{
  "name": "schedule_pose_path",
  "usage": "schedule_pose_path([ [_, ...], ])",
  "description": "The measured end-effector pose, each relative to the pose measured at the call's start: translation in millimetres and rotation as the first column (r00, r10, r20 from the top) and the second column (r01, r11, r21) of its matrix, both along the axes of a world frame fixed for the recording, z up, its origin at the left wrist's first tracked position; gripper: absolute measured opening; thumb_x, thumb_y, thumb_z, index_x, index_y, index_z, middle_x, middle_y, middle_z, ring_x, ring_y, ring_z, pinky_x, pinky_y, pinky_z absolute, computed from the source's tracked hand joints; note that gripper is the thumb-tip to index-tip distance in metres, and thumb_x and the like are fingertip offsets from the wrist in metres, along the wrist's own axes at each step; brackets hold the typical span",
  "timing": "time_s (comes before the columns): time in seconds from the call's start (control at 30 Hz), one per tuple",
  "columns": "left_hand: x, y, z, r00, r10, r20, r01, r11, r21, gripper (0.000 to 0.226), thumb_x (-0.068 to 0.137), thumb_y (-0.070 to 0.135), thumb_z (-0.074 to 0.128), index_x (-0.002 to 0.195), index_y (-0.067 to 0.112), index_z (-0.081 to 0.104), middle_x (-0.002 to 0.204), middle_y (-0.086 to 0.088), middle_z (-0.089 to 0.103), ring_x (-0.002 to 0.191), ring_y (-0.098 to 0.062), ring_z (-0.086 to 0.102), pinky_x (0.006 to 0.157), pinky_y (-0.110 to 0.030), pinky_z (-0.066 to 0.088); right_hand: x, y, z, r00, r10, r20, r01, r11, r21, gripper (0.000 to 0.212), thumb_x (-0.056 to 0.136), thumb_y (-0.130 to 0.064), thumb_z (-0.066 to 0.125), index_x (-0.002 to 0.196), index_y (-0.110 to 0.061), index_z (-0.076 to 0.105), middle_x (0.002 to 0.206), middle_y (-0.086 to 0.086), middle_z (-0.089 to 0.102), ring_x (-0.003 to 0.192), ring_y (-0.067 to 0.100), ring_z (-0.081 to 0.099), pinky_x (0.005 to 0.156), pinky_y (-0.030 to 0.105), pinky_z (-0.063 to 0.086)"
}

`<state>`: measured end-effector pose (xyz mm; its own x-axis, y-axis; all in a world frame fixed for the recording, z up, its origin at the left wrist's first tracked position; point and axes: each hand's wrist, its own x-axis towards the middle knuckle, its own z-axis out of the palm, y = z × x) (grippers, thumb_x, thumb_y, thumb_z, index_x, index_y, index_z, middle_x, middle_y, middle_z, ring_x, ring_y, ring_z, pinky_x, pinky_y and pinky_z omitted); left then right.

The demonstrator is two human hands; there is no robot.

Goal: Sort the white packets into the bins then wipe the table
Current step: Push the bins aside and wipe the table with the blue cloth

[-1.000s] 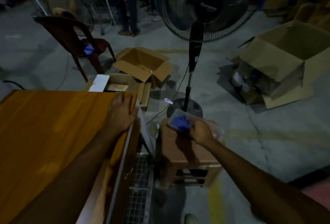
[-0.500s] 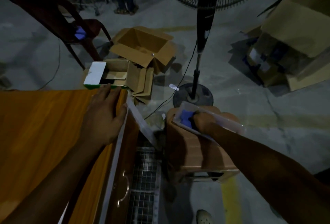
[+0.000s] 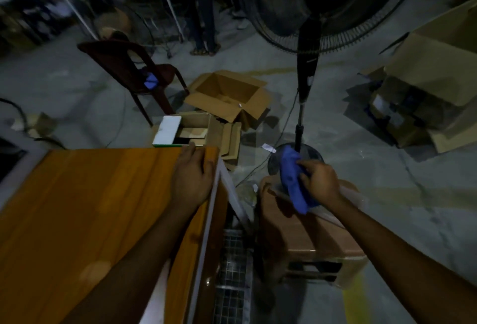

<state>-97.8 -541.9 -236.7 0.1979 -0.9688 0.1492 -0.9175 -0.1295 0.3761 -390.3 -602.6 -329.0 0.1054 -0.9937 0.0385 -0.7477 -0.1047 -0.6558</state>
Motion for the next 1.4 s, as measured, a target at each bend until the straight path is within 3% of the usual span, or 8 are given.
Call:
schedule_pose_path([
  [0.27, 50, 75, 3, 0.998, 0.057, -0.012, -0.056, 0.996, 0.067, 0.052, 0.099, 0.035, 0.035, 0.141, 0.006, 0.044, 0.148, -0.014, 0.041, 0.138, -0.027, 0.036, 0.116, -0.041, 0.026, 101, 55, 147, 0.944, 0.126, 0.304, -0.081, 0.984, -0.159, 0.032, 0.083, -0.015, 0.068, 0.116, -0.018, 0.066, 0.109, -0.001, 0.067, 0.091, 0.013, 0.06, 0.078, 0.025, 0.046],
  [0.43, 113, 108, 8, 0.983, 0.166, 0.08, -0.171, 0.983, 0.07, 0.052, 0.1, 0.038, 0.032, 0.142, 0.01, 0.042, 0.152, -0.013, 0.036, 0.141, -0.027, 0.029, 0.117, -0.043, 0.022, 198, 48, 149, 0.949, 0.264, -0.172, -0.296, 0.933, -0.204, 0.049, 0.092, -0.047, 0.048, 0.134, -0.022, 0.05, 0.138, 0.014, 0.044, 0.129, 0.035, 0.038, 0.103, 0.045, 0.039],
  [0.57, 144, 131, -4, 0.953, 0.291, 0.087, -0.297, 0.952, 0.074, 0.054, 0.1, 0.041, 0.027, 0.146, 0.014, 0.036, 0.156, -0.01, 0.028, 0.144, -0.027, 0.023, 0.118, -0.044, 0.018, 243, 50, 93, 0.761, 0.516, -0.393, -0.56, 0.828, 0.002, 0.101, 0.071, -0.079, -0.022, 0.153, -0.03, 0.01, 0.162, 0.006, -0.005, 0.148, 0.03, -0.014, 0.116, 0.055, -0.014],
  [0.67, 143, 129, -7, 0.939, 0.337, 0.074, -0.341, 0.939, 0.047, 0.049, 0.101, 0.035, 0.032, 0.145, 0.014, 0.036, 0.156, -0.011, 0.028, 0.144, -0.028, 0.023, 0.118, -0.044, 0.017, 267, 58, 88, 0.781, 0.463, -0.419, -0.513, 0.859, -0.007, 0.091, 0.077, -0.078, -0.015, 0.153, -0.031, 0.004, 0.162, 0.006, -0.009, 0.147, 0.03, -0.016, 0.107, 0.052, -0.026],
  [0.83, 145, 134, -3, 0.882, 0.471, 0.028, -0.471, 0.878, 0.088, 0.05, 0.101, 0.037, 0.03, 0.145, 0.013, 0.036, 0.156, -0.014, 0.027, 0.144, -0.03, 0.021, 0.119, -0.045, 0.015, 262, 102, 83, 0.663, 0.627, -0.41, -0.7, 0.714, -0.04, 0.087, 0.075, -0.081, -0.008, 0.151, -0.04, -0.002, 0.161, -0.002, -0.015, 0.145, 0.023, -0.023, 0.111, 0.047, -0.026],
  [1.1, 191, 167, -5, 0.984, 0.164, 0.071, -0.173, 0.974, 0.143, 0.062, 0.095, 0.057, 0.015, 0.152, 0.033, 0.016, 0.161, 0.006, 0.008, 0.148, -0.014, 0.005, 0.117, -0.031, 0.007, 293, 60, 94, 0.832, 0.345, -0.433, -0.377, 0.926, 0.014, 0.093, 0.08, -0.083, 0.01, 0.153, -0.027, 0.0, 0.16, 0.009, -0.012, 0.146, 0.037, -0.013, 0.11, 0.063, -0.014],
  [1.3, 230, 182, -3, 0.933, 0.351, 0.079, -0.358, 0.927, 0.109, 0.071, 0.092, 0.06, 0.013, 0.152, 0.023, 0.022, 0.161, -0.003, 0.012, 0.148, -0.018, 0.009, 0.119, -0.036, 0.006, 304, 71, 82, 0.562, 0.665, -0.492, -0.771, 0.636, -0.02, 0.064, 0.088, -0.071, 0.01, 0.145, -0.051, -0.011, 0.155, -0.012, -0.022, 0.147, 0.031, -0.015, 0.112, 0.06, -0.013],
  [1.4, 250, 189, -7, 0.886, 0.455, 0.089, -0.463, 0.877, 0.126, 0.068, 0.097, 0.06, 0.015, 0.153, 0.022, 0.017, 0.161, -0.005, 0.008, 0.148, -0.019, 0.004, 0.12, -0.041, 0.002, 327, 39, 89, 0.707, 0.538, -0.459, -0.598, 0.802, 0.019, 0.056, 0.094, -0.065, 0.014, 0.147, -0.051, 0.003, 0.162, -0.004, -0.009, 0.147, 0.035, -0.009, 0.114, 0.063, -0.007],
])
